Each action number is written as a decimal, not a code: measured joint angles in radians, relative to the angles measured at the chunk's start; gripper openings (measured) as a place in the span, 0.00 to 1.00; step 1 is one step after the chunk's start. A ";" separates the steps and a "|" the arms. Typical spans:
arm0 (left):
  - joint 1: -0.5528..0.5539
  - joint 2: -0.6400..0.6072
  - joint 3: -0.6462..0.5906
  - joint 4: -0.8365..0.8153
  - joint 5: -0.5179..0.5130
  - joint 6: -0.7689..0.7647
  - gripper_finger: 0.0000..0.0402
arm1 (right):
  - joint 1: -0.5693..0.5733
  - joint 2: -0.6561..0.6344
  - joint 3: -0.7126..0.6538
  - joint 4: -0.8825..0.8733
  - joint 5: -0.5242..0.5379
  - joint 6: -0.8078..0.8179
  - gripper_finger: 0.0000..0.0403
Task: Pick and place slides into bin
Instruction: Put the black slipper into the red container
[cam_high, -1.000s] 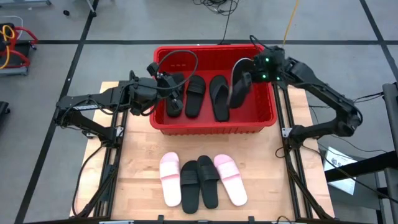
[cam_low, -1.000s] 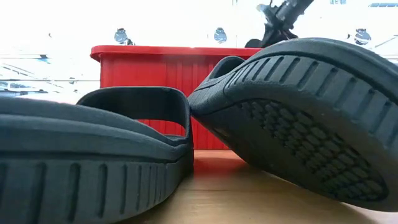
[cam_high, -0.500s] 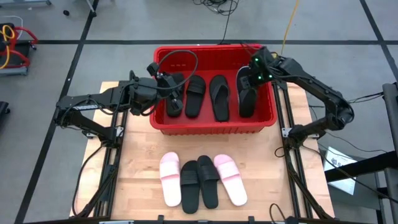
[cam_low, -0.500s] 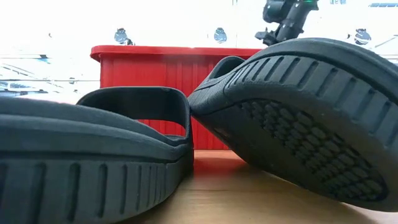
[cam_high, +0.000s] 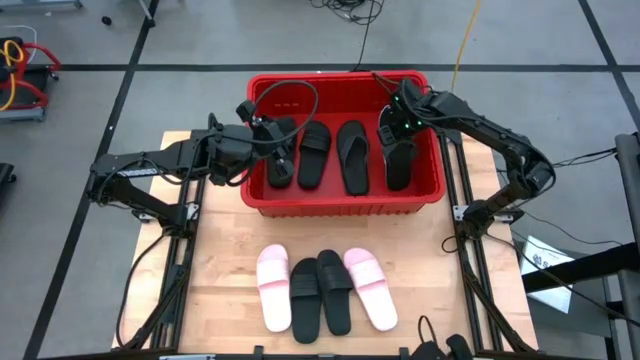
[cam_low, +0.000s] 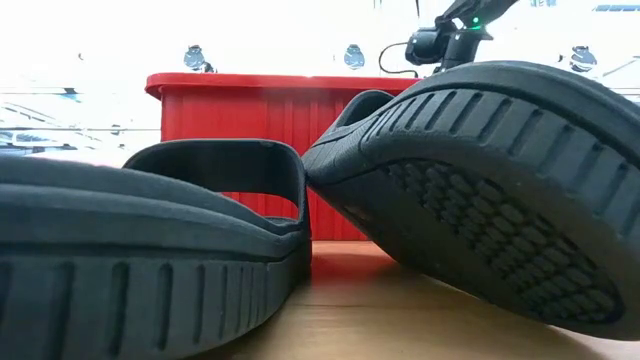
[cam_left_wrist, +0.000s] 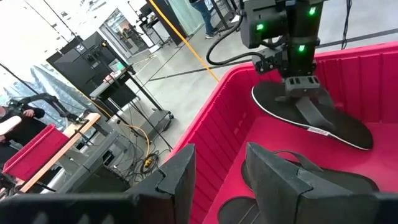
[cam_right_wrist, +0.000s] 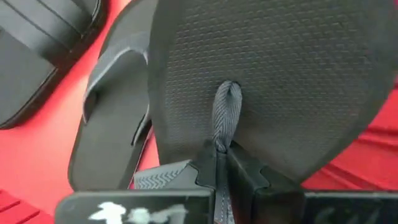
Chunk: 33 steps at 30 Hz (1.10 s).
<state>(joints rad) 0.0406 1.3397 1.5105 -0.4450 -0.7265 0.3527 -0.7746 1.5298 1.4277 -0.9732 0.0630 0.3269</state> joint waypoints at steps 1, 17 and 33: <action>0.000 0.000 0.000 0.000 0.000 0.000 0.37 | -0.001 0.004 0.000 0.013 0.007 -0.002 0.01; 0.000 0.000 0.000 0.000 0.000 -0.001 0.37 | -0.033 -0.003 -0.108 0.290 0.094 -0.016 0.02; 0.000 0.000 0.000 0.000 0.000 -0.003 0.37 | -0.035 0.003 -0.124 0.369 0.141 -0.030 0.02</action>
<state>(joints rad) 0.0406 1.3399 1.5105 -0.4454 -0.7265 0.3500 -0.8097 1.5328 1.3033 -0.6047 0.2038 0.2974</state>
